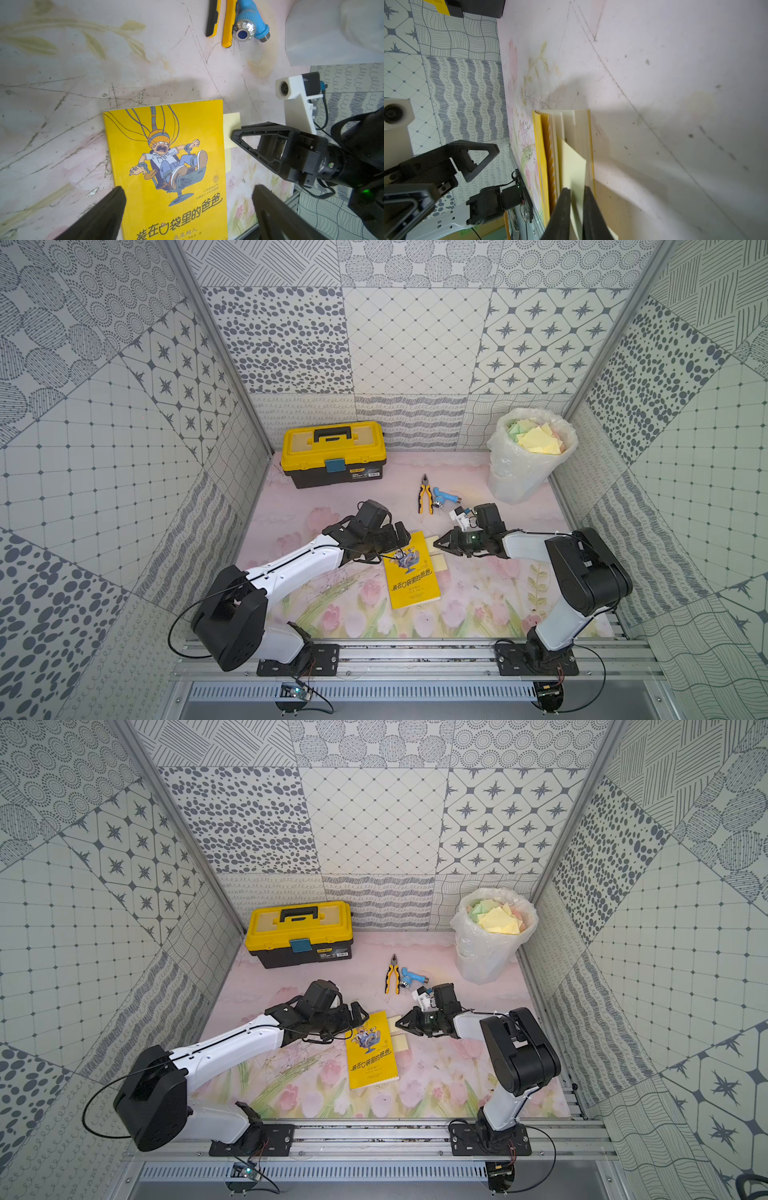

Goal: Peel off the used sticky note
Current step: Tear off the note from the book.

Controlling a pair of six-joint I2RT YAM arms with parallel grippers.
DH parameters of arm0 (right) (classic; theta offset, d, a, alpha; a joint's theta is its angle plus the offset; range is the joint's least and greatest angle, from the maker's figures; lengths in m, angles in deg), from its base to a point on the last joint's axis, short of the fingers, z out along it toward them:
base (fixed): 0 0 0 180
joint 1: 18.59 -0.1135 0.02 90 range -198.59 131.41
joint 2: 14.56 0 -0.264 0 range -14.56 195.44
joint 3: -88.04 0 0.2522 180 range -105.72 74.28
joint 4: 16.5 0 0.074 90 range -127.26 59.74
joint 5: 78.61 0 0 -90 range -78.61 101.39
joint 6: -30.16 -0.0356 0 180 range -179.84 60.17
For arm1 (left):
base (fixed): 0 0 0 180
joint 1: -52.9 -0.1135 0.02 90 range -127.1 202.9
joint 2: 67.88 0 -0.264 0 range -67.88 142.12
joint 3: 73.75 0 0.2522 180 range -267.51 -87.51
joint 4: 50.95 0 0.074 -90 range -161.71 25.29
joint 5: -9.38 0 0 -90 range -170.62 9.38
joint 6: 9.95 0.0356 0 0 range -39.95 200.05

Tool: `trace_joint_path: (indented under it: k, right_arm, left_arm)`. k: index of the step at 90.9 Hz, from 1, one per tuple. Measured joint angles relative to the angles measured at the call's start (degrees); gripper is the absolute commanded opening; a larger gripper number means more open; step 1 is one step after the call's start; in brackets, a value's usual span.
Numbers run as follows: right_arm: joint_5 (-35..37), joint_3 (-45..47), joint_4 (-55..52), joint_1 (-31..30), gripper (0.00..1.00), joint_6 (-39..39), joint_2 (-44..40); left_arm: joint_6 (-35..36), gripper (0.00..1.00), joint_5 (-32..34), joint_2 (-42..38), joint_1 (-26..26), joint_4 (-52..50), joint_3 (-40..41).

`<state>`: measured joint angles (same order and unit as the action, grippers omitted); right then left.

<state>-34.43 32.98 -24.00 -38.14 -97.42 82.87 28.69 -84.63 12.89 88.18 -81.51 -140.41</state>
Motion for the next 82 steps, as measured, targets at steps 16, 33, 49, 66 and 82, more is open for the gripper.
trace_joint_path:
  k: [16,33,49,66,82]
  right_arm:
    - [0.00,-0.94,-0.15,-1.90,0.04,0.07,-0.39]
    - [0.46,-1.66,-0.44,-4.98,0.04,-0.24,-2.34]
    - [1.27,-3.43,-0.46,-7.85,0.04,-1.14,-3.10]
    - [1.79,-5.49,-0.39,-10.91,0.04,-2.78,-3.13]
    - [2.14,-6.43,-0.31,-12.68,0.05,-4.13,-3.13]
  left_arm:
    - [-0.04,1.00,-0.15,-1.79,-0.94,-0.31,0.66]
    - [-0.98,0.99,-0.76,-4.37,-3.21,-0.13,2.93]
    - [-1.53,0.99,-1.97,-6.16,-5.42,-0.11,4.02]
    - [-1.51,0.99,-3.50,-6.95,-7.50,-0.11,4.11]
    - [-1.31,0.99,-4.66,-6.60,-9.29,-0.13,3.78]
